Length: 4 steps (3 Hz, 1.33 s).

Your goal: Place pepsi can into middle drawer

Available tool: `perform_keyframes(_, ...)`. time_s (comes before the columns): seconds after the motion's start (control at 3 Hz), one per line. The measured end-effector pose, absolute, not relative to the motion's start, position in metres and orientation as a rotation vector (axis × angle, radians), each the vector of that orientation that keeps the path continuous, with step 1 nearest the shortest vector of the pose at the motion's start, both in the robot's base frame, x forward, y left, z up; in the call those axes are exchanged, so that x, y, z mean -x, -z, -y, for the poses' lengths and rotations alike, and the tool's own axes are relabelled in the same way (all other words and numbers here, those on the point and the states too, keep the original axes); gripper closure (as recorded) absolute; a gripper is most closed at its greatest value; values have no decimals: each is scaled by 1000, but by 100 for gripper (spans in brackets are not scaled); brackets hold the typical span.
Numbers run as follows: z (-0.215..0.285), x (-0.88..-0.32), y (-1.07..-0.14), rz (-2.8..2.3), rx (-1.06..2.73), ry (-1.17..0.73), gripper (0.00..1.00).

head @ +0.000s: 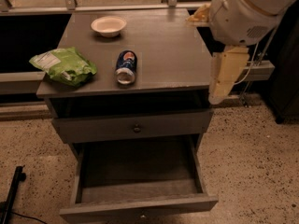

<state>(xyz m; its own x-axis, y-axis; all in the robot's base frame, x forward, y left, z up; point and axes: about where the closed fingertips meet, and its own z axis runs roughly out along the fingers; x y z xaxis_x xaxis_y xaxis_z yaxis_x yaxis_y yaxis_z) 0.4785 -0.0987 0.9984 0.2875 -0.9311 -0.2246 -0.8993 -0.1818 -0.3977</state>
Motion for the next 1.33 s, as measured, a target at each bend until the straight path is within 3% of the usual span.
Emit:
perform_keyframes(0.33,96,-494,-1001,-1615,2159,180,0)
perform_keyframes(1.0,62,-603,-985,-1226,2447,396,0)
perform_keyframes(1.33,62,-606,-981,-1135,2500,412,0)
